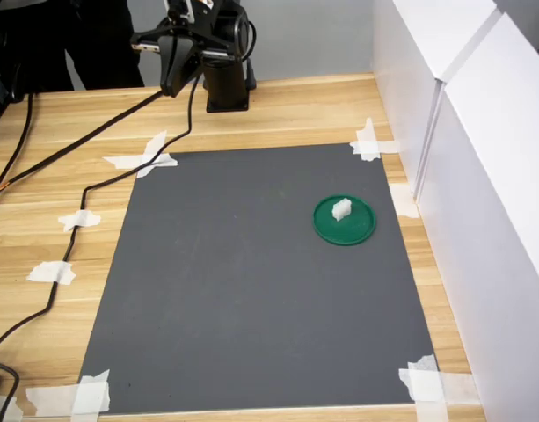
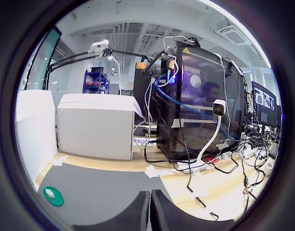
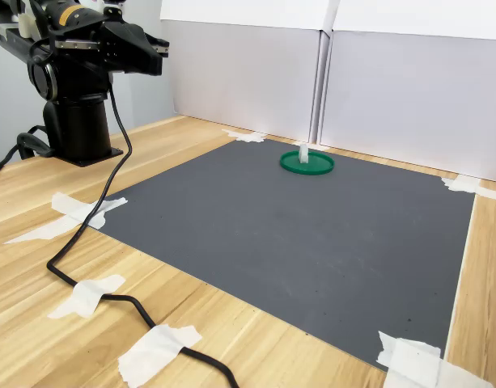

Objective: Grasp a white terminal and put it on the green lid.

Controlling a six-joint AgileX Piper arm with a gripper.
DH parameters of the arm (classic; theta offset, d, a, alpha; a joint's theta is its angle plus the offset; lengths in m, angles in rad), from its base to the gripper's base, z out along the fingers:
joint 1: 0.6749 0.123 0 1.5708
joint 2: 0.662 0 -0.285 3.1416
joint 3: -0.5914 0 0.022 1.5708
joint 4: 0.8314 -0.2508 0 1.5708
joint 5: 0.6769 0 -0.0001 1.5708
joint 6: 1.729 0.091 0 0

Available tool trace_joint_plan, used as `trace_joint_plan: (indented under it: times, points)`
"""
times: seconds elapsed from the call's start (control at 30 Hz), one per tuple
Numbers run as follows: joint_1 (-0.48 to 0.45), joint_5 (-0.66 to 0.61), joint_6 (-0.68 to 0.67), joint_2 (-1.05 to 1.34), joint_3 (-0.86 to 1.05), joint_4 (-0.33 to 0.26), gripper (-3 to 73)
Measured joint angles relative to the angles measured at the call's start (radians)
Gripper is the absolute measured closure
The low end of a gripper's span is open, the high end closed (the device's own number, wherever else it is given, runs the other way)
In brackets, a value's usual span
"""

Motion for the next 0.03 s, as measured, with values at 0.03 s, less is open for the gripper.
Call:
trace_joint_plan:
  times: [0.03]
  points:
    - [0.0,0.0,0.001,0.001,0.0,-0.001,71.1]
